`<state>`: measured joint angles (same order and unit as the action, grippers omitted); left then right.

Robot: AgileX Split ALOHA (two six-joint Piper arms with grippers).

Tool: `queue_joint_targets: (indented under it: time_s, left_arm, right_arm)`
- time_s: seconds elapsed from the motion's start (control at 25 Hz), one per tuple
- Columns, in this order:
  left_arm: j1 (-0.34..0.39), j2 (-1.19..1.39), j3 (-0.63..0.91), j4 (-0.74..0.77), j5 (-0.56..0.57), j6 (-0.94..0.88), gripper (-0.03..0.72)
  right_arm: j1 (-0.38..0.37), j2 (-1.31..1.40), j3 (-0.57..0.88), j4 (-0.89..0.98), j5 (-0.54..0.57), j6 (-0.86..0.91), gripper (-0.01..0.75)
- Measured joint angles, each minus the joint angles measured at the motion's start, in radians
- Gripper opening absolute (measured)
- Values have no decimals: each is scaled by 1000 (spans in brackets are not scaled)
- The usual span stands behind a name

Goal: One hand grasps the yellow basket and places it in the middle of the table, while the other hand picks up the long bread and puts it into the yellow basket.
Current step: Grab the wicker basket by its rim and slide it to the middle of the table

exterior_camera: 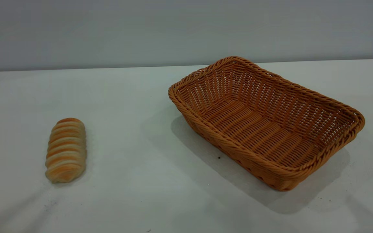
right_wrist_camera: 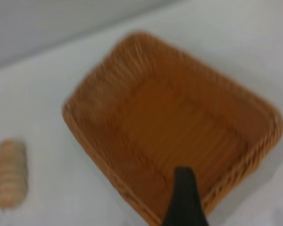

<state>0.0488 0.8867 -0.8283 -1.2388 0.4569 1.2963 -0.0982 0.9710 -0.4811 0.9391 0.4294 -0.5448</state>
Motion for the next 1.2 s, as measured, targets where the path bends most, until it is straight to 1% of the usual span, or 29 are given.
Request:
queue_joint_targets:
  time_s: [0.2,0.32,0.56,0.92,1.2]
  left_arm:
    - [0,276,-141,2,84,18,357]
    - [0,421,-218,19,108,40,357]
    - [0,625,-347,174,94,33,357]
    - [0,809,-415,215,57,23,357]
    - [0,913,-457,228,49,19,357]
  right_arm:
    - [0,193,-16,66,-4,-78,583]
    - [0,288,-51,76,0,-89,583]
    - [0,454,-108,130,6,-97,567]
    - [0,628,-122,249,12,-204,554]
    - [0,736,-130,400,16,-333,554]
